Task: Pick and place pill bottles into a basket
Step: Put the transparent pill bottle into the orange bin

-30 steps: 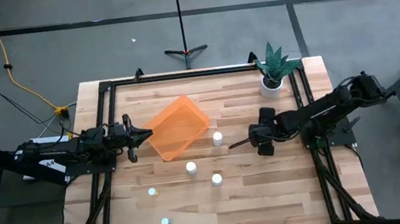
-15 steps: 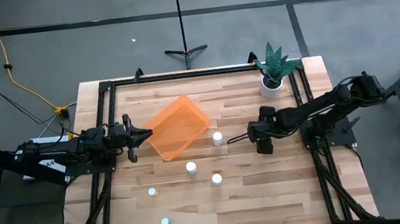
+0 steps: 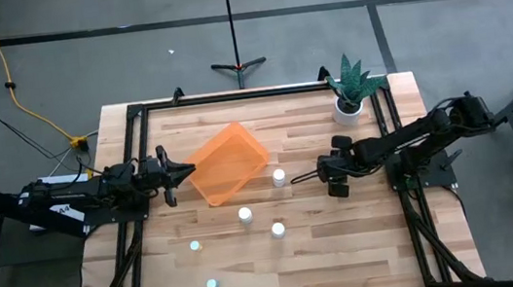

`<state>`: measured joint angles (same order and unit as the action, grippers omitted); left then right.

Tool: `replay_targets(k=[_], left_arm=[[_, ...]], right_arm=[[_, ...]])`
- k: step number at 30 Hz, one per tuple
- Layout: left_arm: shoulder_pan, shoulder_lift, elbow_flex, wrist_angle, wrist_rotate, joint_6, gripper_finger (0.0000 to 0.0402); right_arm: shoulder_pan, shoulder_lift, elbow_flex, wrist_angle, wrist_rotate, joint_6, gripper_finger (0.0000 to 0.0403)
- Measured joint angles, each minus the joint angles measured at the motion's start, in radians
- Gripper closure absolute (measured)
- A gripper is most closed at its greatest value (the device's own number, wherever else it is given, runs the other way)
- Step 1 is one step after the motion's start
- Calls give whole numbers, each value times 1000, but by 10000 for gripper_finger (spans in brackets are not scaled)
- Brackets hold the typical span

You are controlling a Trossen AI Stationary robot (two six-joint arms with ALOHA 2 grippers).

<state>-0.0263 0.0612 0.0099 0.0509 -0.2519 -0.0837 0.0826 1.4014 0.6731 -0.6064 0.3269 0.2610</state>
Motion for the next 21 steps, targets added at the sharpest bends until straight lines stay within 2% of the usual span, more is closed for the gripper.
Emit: replay_targets(k=[5, 11, 16, 21], left_arm=[[0, 0, 0, 1, -3, 0, 328], [0, 0, 0, 2, -4, 0, 328], [0, 0, 0, 2, -6, 0, 328], [0, 0, 0, 1, -6, 0, 328]], right_arm=[[-3, 0, 20, 24, 24, -34, 260], [-41, 0, 125, -6, 52, -73, 270], [-75, 0, 217, 74, 50, -174, 261], [-109, 0, 290, 187, 89, -246, 271]])
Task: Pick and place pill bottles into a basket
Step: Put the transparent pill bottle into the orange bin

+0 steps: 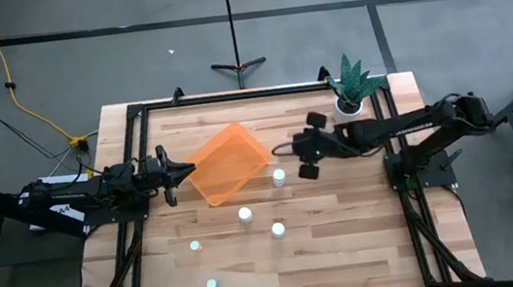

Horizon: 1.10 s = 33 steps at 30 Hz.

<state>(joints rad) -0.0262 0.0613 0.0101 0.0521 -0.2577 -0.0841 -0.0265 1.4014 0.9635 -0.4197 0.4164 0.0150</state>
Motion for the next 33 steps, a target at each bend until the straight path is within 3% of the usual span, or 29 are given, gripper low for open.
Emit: replay_targets(k=[4, 10, 14, 21, 33], left_arm=[[0, 0, 0, 0, 0, 0, 328], [0, 0, 0, 0, 0, 0, 328], [0, 0, 0, 0, 0, 0, 328], [0, 0, 0, 0, 0, 0, 328], [0, 0, 0, 0, 1, 0, 328]], right_arm=[[-37, 0, 12, 182, -29, -16, 271], [-92, 41, 10, 414, -152, -16, 268], [-116, 114, 43, 452, -227, -16, 271], [-133, 285, 205, 329, -278, -23, 268], [-138, 492, 513, -58, -324, -48, 267]])
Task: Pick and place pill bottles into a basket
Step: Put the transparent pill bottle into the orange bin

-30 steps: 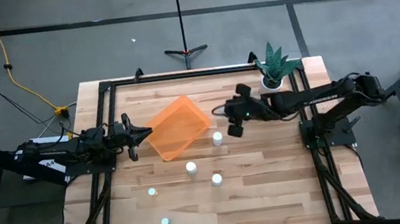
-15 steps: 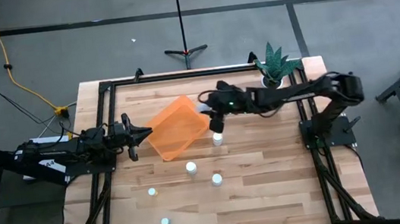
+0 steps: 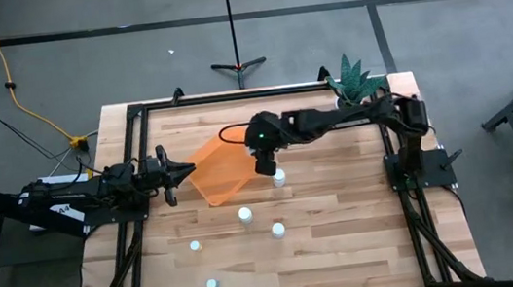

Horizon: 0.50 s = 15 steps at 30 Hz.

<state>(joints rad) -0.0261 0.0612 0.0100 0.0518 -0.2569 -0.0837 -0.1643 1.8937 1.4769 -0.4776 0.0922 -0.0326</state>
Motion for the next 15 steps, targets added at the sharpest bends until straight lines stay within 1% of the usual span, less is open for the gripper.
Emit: replay_targets(k=[5, 10, 15], left_arm=[[0, 0, 0, 0, 0, 0, 328], [0, 0, 0, 0, 0, 0, 328], [0, 0, 0, 0, 0, 0, 328]], right_arm=[[-22, 40, 20, -63, -75, -2, 265], [-41, 57, 20, -36, -89, -2, 266], [-59, 82, 20, -27, -167, -14, 265]])
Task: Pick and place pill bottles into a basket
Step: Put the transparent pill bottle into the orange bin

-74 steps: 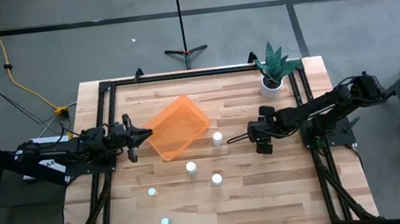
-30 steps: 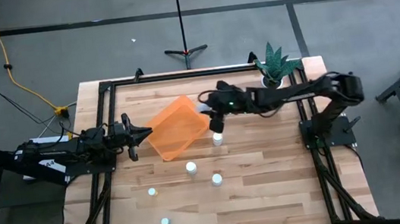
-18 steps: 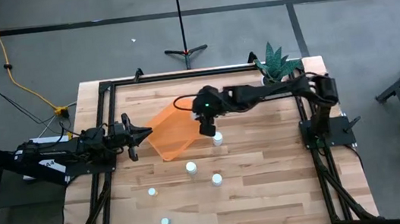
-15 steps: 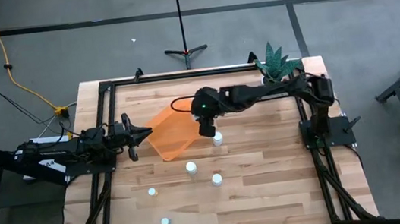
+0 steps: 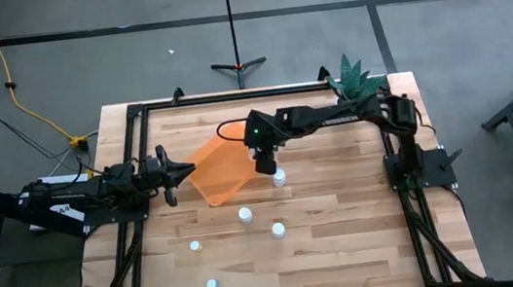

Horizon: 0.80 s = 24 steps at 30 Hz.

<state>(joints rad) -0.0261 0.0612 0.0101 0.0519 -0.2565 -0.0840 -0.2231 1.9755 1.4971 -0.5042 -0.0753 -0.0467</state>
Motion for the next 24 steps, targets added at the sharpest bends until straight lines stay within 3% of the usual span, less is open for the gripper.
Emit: replay_targets(k=[14, 24], left_arm=[[0, 0, 0, 0, 0, 0, 328], [0, 0, 0, 0, 0, 0, 328]], right_arm=[[0, 23, 0, -41, 15, -14, 258], [0, 23, 0, -52, 13, -14, 211]])
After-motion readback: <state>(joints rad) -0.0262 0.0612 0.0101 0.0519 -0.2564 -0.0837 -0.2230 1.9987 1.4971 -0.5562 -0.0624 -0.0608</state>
